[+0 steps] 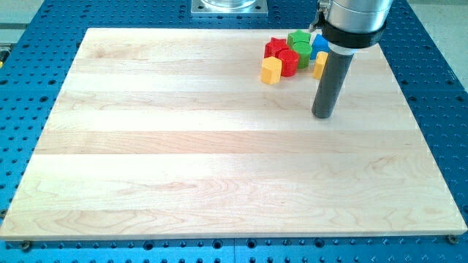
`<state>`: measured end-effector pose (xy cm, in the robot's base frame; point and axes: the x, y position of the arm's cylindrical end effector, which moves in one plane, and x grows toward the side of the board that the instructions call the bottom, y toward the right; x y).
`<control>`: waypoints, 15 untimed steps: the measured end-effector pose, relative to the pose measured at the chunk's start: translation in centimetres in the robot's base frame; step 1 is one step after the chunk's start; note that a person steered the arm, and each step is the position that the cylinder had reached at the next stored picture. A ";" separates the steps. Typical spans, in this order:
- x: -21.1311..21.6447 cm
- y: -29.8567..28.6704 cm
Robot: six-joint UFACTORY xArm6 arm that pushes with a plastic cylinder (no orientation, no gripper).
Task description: Push the yellow heart into the yellow hexagon
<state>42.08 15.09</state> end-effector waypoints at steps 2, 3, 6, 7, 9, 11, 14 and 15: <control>0.0 0.2; 0.5 0.4; -10.5 7.1; -11.2 4.3; -5.4 -6.7; -6.3 -9.8; -8.5 -9.6; -8.7 -12.6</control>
<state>33.43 2.49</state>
